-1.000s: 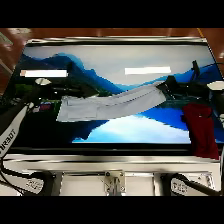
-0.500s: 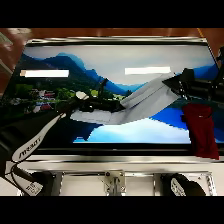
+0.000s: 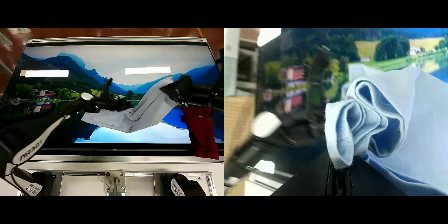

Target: Fold the shirts.

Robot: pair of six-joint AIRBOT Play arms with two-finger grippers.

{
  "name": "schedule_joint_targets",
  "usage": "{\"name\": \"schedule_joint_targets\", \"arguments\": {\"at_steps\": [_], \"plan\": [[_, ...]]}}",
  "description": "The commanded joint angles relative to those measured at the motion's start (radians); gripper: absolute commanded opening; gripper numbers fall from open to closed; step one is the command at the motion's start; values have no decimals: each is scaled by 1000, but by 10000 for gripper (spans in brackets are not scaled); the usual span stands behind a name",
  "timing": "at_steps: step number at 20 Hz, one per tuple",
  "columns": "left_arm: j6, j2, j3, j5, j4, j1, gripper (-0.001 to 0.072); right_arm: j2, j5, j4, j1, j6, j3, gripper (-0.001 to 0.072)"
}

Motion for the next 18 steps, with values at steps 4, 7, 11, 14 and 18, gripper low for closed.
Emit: {"name": "schedule_joint_targets", "arguments": {"at_steps": [4,7,11,14,18], "plan": [[-1,335,2,-119,237,386,36,-161,-388,-105,392,23,1,59],[-2,491,2,-218,262,615,36,-332,-614,-66,575,22,1,59],[-20,632,2,-381,262,887,37,-546,-892,107,732,-12,1,59],[-28,692,2,-482,262,1020,37,-661,-1003,167,795,-10,1,59],[-27,728,2,-493,262,1042,37,-746,-1038,323,819,-11,16,217]]}}
